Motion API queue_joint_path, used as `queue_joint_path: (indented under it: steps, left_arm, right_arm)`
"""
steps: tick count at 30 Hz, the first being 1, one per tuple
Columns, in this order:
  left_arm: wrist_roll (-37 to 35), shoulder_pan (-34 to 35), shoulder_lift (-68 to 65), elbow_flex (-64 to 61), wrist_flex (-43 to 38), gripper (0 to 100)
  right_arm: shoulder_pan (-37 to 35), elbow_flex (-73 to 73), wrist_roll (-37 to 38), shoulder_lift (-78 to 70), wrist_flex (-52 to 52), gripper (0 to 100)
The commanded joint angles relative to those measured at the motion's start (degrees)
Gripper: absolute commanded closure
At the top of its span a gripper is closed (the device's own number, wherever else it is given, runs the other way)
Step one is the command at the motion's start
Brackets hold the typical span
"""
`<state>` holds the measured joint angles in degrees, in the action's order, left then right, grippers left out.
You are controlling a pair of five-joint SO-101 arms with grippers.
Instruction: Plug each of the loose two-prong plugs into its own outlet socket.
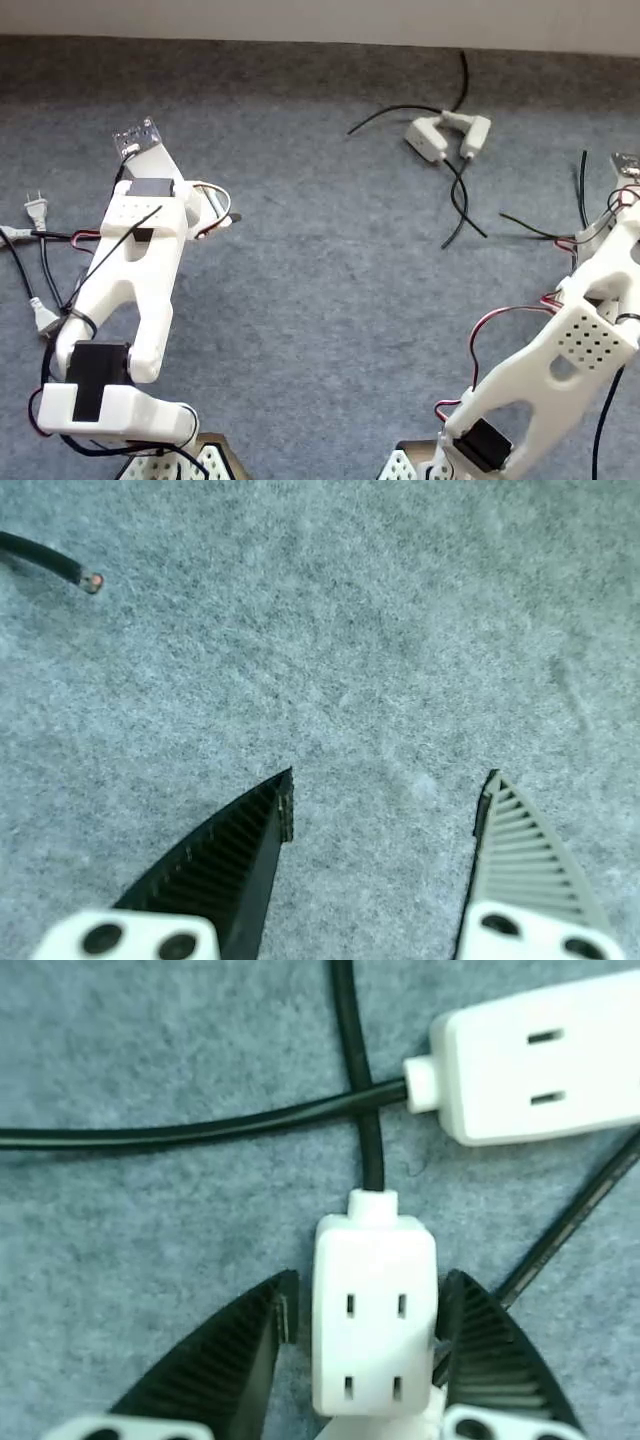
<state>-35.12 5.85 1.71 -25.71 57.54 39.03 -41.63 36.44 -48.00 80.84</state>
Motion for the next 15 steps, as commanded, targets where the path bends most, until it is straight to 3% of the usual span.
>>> queue_joint_path:
  steps: [1,8,15]
  left_arm:
    - [-0.09,-0.84,1.71,0.4,-0.79,71]
    - [-0.09,-0.84,1.8,0.4,-0.79,71]
    - [-0.09,-0.84,1.8,0.4,-0.79,71]
  right_arm:
    - [-0.04,-1.54,0.26,5.14,3.38,77.9]
    - [-0.31,-1.54,-0.97,5.14,3.38,92.3]
    - [-0.75,-1.36,-3.34,5.23,3.56,93.3]
